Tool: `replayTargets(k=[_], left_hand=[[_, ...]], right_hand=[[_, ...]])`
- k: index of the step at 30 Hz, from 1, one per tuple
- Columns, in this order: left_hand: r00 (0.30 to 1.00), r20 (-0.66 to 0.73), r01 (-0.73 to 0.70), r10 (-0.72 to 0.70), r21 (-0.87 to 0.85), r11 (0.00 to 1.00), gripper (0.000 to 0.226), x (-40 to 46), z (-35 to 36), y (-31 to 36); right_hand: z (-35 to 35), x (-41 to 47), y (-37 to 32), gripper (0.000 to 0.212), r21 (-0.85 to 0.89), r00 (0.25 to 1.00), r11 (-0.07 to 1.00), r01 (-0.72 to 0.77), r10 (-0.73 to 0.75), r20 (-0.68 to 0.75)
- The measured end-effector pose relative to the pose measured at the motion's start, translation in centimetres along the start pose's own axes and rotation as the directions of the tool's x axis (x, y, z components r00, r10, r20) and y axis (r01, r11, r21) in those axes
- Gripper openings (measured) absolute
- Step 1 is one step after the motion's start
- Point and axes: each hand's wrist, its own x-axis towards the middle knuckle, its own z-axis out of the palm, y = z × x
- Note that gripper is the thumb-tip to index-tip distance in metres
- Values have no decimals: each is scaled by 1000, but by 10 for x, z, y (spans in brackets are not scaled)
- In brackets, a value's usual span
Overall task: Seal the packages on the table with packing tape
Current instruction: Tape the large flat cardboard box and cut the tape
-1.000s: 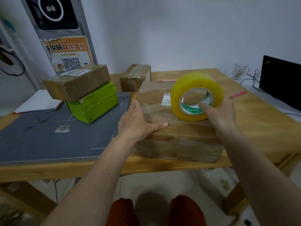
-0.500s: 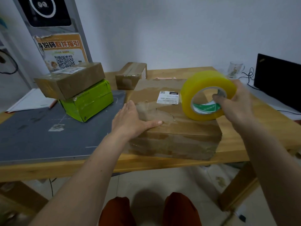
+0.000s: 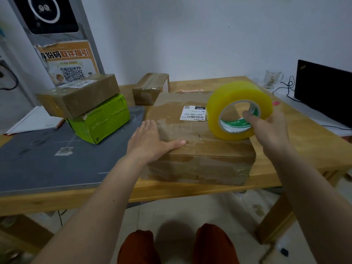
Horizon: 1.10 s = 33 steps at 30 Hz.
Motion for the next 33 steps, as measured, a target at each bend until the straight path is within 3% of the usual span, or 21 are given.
replayTargets(k=[3,10,13,16,24,33], left_hand=[[1000,13,7,-7,-4,1000,141,0,-1,2],[1000,18,-20,19,28,999,142,-2,-1,2],[999,14,-34,33,45,998,143,-3,-1,2],[999,3,-39,39,50,998,145,-3,1,1],[999,-19,-45,46,52,998,145,-2,2,0],[993,-24,-116,119,109,987,134,-4,3,1]], right_hand=[[-10,4,-1,17,28,999,999,32,-32,-21],[-15,-2,6,22,223,991,973,-61,85,-100],[-6,-10,11,29,314,977,933,-176,206,-64],[-5,-16,13,16,388,964,888,-246,266,2],[-23,-6,-3,24,245,995,965,-99,94,33],[-22,-6,2,25,171,998,984,-59,57,15]])
